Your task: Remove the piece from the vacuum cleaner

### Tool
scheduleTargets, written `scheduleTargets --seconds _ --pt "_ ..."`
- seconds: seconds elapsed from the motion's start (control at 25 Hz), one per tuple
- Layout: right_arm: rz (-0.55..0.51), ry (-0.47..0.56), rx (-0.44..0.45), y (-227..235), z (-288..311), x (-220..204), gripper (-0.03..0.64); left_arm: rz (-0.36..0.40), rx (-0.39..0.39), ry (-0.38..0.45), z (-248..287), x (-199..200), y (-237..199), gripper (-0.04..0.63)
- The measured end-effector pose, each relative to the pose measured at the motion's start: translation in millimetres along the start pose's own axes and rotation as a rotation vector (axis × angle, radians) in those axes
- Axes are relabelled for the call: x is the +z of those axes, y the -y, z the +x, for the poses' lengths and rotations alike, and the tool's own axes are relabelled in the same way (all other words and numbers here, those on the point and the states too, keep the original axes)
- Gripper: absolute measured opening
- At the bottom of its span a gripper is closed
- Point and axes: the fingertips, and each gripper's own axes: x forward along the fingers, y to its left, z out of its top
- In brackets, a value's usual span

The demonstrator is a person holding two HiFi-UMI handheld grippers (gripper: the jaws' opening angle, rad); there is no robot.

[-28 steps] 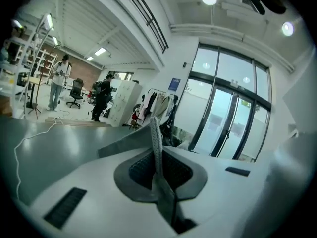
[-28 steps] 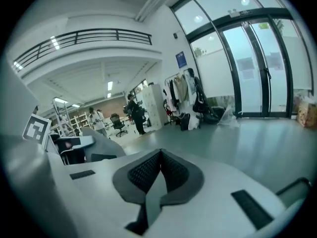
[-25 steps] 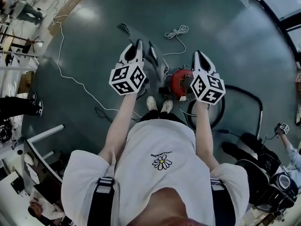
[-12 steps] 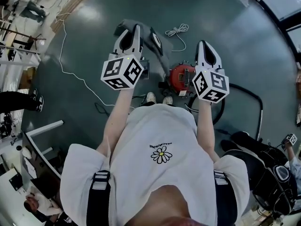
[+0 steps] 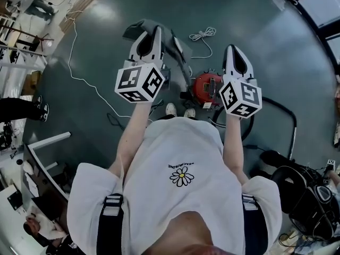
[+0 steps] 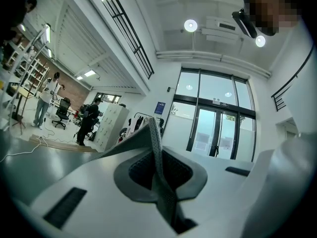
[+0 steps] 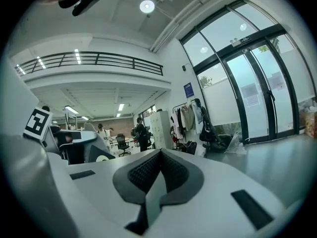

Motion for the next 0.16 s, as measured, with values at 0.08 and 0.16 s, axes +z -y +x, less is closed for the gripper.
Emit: scheduleTargets --seconds 0.08,0.16 --pt "-0.003 -0.005 0.005 -4.8 1.3 0.4 0.011 -0.005 0.001 0.001 -1.5 2.0 -2.6 0.015" --pt "-0.008 -0.011 0.009 -9.9 1.4 -0.3 0.011 -0.012 0.002 0.002 -3.9 3.2 -5.5 0.015"
